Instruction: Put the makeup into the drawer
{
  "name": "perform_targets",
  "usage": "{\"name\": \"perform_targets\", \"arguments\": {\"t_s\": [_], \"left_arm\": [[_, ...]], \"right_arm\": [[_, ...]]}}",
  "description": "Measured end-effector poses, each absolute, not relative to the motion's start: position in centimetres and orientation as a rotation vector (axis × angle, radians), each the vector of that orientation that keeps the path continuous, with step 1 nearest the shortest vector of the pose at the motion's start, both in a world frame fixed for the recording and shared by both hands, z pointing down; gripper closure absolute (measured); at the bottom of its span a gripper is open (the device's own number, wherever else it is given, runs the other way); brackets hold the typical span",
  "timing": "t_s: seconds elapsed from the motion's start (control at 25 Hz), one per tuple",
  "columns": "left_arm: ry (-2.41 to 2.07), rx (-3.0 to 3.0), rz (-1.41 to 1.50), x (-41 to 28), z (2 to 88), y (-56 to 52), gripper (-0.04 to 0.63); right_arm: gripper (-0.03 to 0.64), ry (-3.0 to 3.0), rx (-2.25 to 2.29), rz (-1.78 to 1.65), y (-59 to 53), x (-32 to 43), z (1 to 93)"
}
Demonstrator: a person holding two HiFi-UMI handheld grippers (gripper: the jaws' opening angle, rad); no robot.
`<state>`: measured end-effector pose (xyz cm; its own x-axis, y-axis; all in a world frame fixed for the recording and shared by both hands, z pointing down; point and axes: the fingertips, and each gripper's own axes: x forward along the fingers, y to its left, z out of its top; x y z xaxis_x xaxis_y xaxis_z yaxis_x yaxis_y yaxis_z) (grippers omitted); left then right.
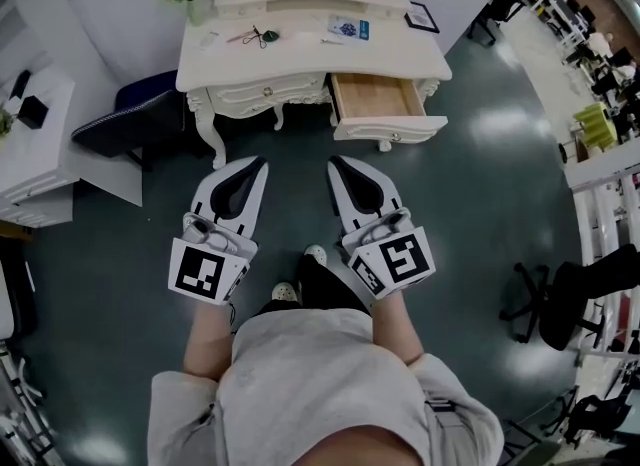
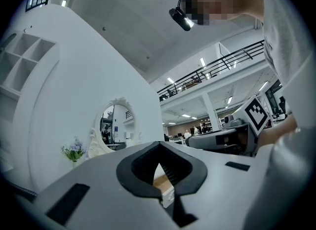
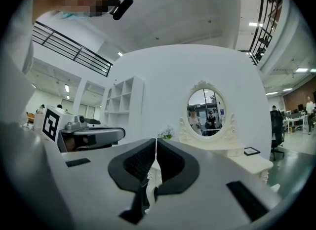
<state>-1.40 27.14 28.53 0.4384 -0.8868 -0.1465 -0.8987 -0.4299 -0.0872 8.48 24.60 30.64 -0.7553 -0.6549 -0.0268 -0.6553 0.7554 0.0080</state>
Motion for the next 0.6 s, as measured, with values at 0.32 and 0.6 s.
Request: {"name": "perform_targets", "arguments": {"t_s": [0.32, 0.6], "left_arm": [[1.611, -2.521, 0.13, -2.5, 28.8, 20.5, 0.583], [1.63, -2.487, 0.134, -2.1, 27.7, 13.4, 0.583]], "right_arm": [[0.595, 2.931, -1.071, 0.03, 17.5, 7.5, 31.0], [0.595, 2.952, -1.013, 0.034, 10.2, 7.3, 30.4]]}}
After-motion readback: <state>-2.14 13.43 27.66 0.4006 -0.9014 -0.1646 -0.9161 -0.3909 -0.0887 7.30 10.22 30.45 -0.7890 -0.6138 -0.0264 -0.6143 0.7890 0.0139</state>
